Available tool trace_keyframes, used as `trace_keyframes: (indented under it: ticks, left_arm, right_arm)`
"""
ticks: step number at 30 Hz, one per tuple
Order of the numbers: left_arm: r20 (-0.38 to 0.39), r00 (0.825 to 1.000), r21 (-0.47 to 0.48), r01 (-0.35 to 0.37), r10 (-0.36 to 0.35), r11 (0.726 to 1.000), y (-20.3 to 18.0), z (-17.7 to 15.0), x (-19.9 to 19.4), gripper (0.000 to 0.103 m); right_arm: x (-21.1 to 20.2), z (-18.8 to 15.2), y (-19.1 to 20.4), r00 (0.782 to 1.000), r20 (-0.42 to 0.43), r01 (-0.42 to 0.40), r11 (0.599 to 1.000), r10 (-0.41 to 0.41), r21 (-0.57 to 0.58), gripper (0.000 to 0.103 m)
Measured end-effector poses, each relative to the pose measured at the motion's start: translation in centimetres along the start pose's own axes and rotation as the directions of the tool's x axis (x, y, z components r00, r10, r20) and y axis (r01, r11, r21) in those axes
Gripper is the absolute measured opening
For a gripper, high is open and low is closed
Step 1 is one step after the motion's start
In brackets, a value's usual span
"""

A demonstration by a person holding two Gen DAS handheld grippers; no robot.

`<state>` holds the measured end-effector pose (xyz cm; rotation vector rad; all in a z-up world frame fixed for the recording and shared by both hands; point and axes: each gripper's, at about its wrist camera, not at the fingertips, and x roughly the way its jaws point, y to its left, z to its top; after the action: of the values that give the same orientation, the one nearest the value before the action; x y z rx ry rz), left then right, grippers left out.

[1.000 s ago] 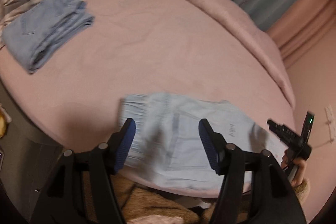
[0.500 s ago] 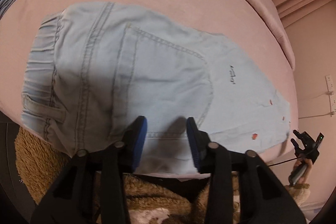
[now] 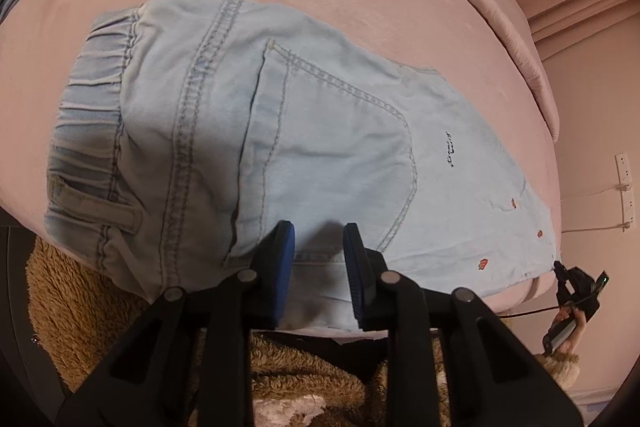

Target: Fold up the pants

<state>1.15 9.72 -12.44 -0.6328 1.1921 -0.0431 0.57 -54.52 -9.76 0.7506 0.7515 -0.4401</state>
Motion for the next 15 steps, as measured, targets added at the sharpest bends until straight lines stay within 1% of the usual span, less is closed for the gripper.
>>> trace_keyframes:
  ticks: [2, 5, 7, 10, 13, 15]
  left_arm:
    - [-0.008, 1.000, 0.000, 0.002, -0.002, 1.000, 0.3, 0.1, -0.1, 0.023]
    - [-0.018, 1.000, 0.012, -0.002, 0.003, 1.000, 0.3, 0.3, -0.2, 0.023]
    - [-0.019, 1.000, 0.014, -0.010, 0.010, 1.000, 0.2, 0.2, -0.4, 0.023]
    - [-0.023, 0.999, 0.022, -0.025, 0.026, 0.999, -0.3, 0.1, -0.5, 0.023]
    - [-0.019, 0.999, 0.044, -0.049, 0.050, 0.998, -1.4, 0.0, -0.8, 0.023]
    - [-0.006, 1.000, 0.058, -0.022, 0.023, 0.998, -2.3, -0.1, -1.2, 0.023]
  right_arm:
    - [0.5, -0.2, -0.8, 1.000, -0.008, -0.004, 1.000, 0.004, 0.010, 0.004]
    - [3.3, -0.3, -1.3, 0.998, -0.063, 0.022, 0.999, -0.020, 0.032, 0.004]
    - [4.4, -0.7, -1.6, 0.997, -0.072, 0.041, 0.999, -0.039, 0.032, 0.004]
    - [4.8, -0.6, -1.0, 0.996, -0.062, 0.058, 0.998, -0.057, 0.010, 0.004]
    - [4.6, -0.2, -0.5, 0.994, -0.072, 0.082, 0.996, -0.083, -0.018, 0.004]
    - [4.5, 0.0, -0.2, 0.991, -0.090, 0.099, 0.994, -0.102, -0.033, 0.007]
